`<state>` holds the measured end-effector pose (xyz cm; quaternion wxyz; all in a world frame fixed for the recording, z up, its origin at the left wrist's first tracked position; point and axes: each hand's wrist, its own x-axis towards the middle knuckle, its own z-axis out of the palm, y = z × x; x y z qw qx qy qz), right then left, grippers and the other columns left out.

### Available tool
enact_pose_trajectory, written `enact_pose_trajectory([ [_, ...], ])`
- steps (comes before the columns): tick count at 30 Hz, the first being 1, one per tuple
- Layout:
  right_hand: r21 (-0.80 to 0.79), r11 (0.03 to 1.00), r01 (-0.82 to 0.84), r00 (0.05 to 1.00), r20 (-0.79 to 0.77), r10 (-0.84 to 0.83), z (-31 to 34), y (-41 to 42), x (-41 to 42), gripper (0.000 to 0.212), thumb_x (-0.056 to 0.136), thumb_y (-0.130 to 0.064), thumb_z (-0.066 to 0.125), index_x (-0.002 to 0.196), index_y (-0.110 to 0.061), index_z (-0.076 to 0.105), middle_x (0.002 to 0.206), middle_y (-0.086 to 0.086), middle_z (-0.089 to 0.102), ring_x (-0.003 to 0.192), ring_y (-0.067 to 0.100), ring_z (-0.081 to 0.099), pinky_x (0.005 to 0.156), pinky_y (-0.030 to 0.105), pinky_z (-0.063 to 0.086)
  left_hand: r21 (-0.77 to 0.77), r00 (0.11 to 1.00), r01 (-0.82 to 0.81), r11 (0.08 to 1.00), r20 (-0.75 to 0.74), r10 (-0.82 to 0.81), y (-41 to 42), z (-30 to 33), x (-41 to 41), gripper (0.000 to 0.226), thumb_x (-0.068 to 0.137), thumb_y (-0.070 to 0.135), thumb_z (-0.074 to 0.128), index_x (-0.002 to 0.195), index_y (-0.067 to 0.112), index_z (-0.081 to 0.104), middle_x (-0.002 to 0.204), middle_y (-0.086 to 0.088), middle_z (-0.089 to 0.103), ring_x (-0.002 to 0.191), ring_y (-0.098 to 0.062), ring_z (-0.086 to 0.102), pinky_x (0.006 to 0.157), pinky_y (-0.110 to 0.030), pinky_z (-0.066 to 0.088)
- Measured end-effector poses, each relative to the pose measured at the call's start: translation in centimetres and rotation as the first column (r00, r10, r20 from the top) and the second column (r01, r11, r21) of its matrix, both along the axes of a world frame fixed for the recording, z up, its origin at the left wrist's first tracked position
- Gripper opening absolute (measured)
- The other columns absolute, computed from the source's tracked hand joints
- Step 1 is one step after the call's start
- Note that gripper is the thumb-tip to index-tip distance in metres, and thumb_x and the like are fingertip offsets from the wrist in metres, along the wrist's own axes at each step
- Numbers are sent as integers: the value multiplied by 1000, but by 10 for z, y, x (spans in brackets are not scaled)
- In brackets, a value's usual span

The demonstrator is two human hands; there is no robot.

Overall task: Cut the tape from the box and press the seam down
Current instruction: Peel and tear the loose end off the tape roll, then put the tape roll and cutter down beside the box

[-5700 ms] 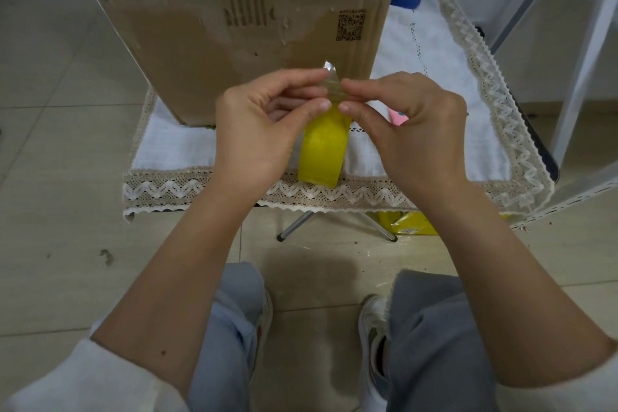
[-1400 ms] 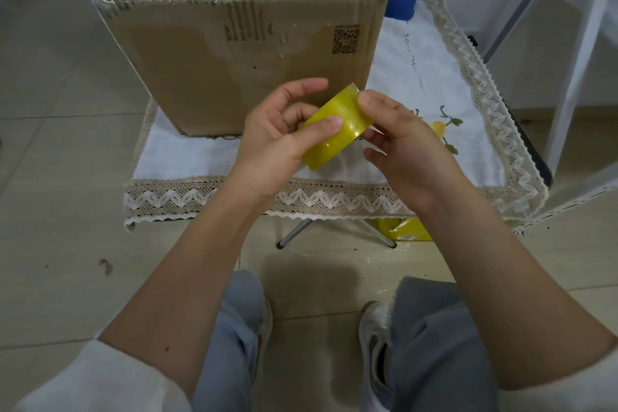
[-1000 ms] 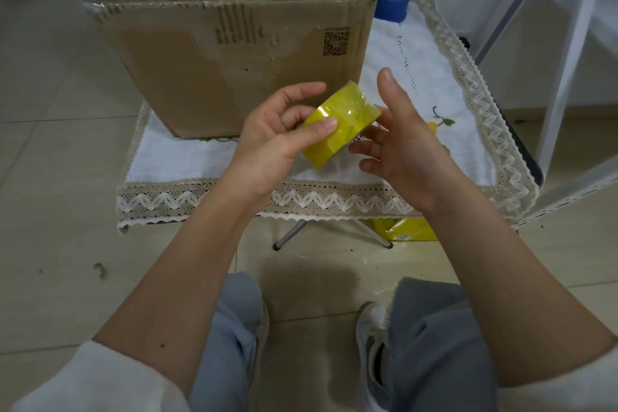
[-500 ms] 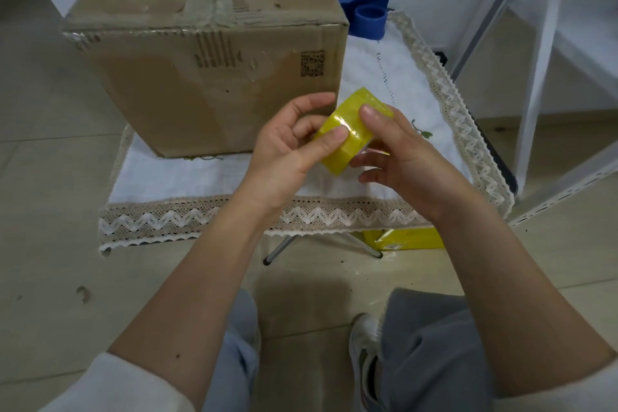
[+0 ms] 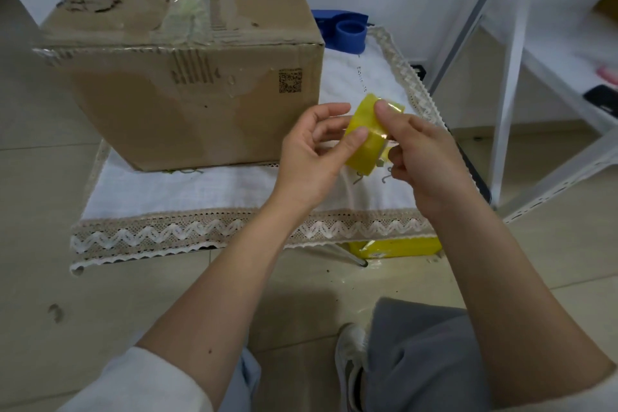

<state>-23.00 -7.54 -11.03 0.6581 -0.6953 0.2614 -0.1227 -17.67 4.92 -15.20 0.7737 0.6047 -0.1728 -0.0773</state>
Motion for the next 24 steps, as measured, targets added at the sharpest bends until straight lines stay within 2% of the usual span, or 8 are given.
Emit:
enact_pose_trajectory([
  [2, -89, 996, -4, 999, 37, 7, 3, -9, 7, 30, 90, -38, 68, 82, -11, 58, 63, -5, 50, 39, 3, 40, 41, 14, 33, 55, 998, -58, 997, -26, 59, -1, 0, 2, 28, 88, 8, 70, 113, 13, 58, 113, -6, 68, 91, -5, 64, 73, -14, 53],
  [5, -281, 960, -21, 999, 23, 29, 2, -30, 32, 21, 94, -33, 65, 89, -13, 59, 80, 0, 65, 43, 7, 61, 40, 18, 43, 239, 991, -134, 962, 6, 137, 3, -7, 4, 20, 89, 11, 70, 106, 20, 61, 102, 8, 69, 88, 1, 64, 78, -12, 50],
  [8, -388, 922, 14, 1000, 18, -8, -2, -53, 72, 10, 96, -24, 62, 104, -17, 62, 99, 5, 68, 61, 13, 69, 60, 29, 60, 493, 993, -120, 862, 61, 103, 7, -13, 1, 17, 89, 19, 71, 100, 28, 62, 94, 18, 65, 81, 2, 62, 74, -16, 51],
  [11, -571, 818, -68, 997, -76, 30, -8, -68, 113, 27, 97, -18, 57, 123, -17, 61, 110, 5, 66, 88, 23, 69, 88, 43, 58, 671, 993, -99, 735, 116, 28, 10, -16, -1, 21, 87, 24, 72, 105, 31, 65, 103, 14, 68, 91, -8, 63, 84, -30, 54],
  [13, -678, 715, -169, 982, -180, 61, -15, -70, 133, 36, 96, -15, 54, 131, -18, 58, 125, 9, 63, 109, 31, 64, 98, 43, 52, 718, 991, -93, 690, 133, -6, 10, -16, 0, 25, 86, 23, 73, 110, 30, 66, 107, 12, 70, 97, -11, 64, 88, -34, 54],
  [15, -754, 601, -266, 958, -275, 79, -22, -65, 145, 39, 97, -15, 52, 136, -20, 55, 136, 12, 57, 120, 34, 56, 102, 37, 46, 749, 988, -97, 656, 151, -26, 11, -16, 1, 29, 86, 23, 73, 113, 29, 66, 110, 11, 70, 102, -11, 64, 91, -35, 53],
  [18, -817, 462, -345, 935, -344, 90, -34, -58, 154, 40, 98, -15, 51, 137, -24, 54, 141, 14, 53, 126, 34, 51, 102, 36, 42, 767, 986, -108, 632, 162, -28, 12, -17, 2, 30, 86, 24, 72, 115, 30, 66, 114, 12, 69, 107, -11, 63, 91, -33, 52],
  [24, -859, 342, -382, 922, -379, 77, -41, -52, 158, 46, 95, -7, 52, 138, -26, 54, 140, 12, 55, 125, 35, 52, 99, 39, 45, 784, 982, -127, 607, 184, -33, 13, -20, 3, 32, 87, 27, 71, 117, 32, 64, 118, 13, 68, 110, -11, 61, 86, -28, 49],
])
